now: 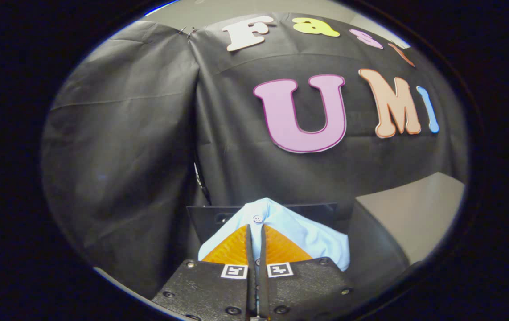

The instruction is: Put the clothes into the washing machine and then close the washing machine lid.

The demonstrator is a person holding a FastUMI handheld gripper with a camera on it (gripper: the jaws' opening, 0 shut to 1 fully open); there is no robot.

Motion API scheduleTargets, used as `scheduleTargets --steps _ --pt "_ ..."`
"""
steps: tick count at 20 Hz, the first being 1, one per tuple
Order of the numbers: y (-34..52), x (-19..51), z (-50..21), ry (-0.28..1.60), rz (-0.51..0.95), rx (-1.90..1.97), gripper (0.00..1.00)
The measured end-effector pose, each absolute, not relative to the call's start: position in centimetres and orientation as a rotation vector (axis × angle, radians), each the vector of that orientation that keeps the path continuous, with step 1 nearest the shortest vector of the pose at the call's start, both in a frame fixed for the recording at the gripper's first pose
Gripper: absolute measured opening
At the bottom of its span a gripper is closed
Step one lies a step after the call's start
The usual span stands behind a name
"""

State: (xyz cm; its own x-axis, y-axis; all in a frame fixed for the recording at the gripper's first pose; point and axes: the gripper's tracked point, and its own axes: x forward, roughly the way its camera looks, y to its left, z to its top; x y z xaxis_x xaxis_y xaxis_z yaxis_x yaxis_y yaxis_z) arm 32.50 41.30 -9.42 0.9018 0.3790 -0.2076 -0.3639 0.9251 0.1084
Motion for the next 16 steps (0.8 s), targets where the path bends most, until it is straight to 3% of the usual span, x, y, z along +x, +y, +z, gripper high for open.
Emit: scheduleTargets --steps 9,16 --pt "43.4 32.9 -23.4 0.362 0.37 0.023 0.02" --pt "42.6 33.0 -29.7 0.459 0.305 0.016 0.02"
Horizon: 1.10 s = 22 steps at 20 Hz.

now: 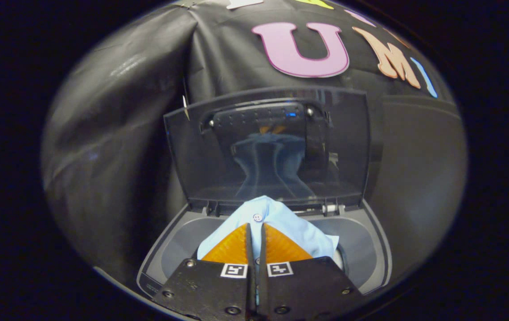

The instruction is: Put the clothes into the washing machine and then close the washing machine lid.

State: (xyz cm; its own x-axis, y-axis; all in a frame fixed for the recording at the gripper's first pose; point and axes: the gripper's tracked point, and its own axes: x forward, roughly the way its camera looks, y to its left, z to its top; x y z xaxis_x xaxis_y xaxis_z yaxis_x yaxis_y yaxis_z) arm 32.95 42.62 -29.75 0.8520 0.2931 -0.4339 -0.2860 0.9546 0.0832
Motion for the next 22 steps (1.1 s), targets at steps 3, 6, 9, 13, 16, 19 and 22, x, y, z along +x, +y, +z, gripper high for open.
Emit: scheduleTargets --steps 3,6,9,13,16,19,22 --pt "42.7 32.4 -32.0 0.526 0.305 -0.039 0.04" --pt "43.1 32.0 -33.7 0.577 0.291 -0.034 0.05" --pt "42.2 31.8 -34.0 0.602 0.255 -0.022 0.12" --pt "40.9 32.2 -32.0 0.565 0.212 0.007 0.54" --pt "39.8 32.4 -29.7 0.534 0.189 -0.011 0.86" --pt "39.4 32.8 -26.7 0.484 0.184 -0.016 0.99" --pt "40.0 33.4 -22.7 0.437 0.202 -0.012 0.98"
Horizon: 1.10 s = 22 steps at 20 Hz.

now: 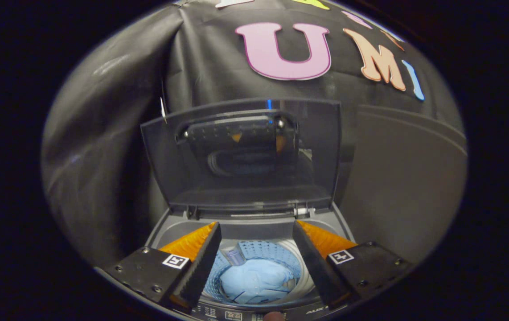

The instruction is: Put the clothes into the washing machine and then close the washing machine lid.

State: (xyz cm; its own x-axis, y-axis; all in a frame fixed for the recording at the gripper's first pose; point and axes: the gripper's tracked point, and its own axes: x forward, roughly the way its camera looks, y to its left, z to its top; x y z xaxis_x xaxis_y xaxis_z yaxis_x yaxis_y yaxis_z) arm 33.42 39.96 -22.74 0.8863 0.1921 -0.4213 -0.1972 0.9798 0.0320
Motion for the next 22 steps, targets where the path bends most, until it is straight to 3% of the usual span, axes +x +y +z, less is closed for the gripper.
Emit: scheduleTargets --steps 6,11,22 --pt "42.5 37.4 -12.4 0.258 0.235 -0.107 0.97" --pt "44.5 42.8 -8.7 0.165 0.243 -0.047 0.95" --pt "45.3 51.8 -10.0 0.126 0.198 -0.067 0.95"
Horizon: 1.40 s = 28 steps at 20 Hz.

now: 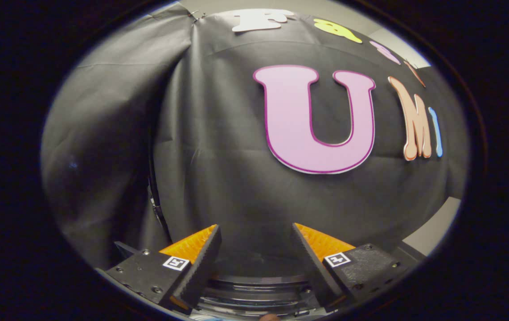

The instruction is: Put the clothes into the washing machine and then close the washing machine lid.

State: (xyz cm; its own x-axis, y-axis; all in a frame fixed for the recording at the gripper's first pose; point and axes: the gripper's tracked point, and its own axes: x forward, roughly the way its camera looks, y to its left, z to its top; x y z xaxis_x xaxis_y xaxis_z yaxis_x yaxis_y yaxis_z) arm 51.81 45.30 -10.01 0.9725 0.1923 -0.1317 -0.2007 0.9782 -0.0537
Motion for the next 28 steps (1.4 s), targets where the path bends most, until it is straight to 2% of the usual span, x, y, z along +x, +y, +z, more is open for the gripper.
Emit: scheduleTargets --steps 5,28 --pt "45.0 51.4 -12.2 0.17 0.2 -0.025 0.95" --pt "44.2 44.1 -10.6 -0.039 0.2 -0.016 0.96"
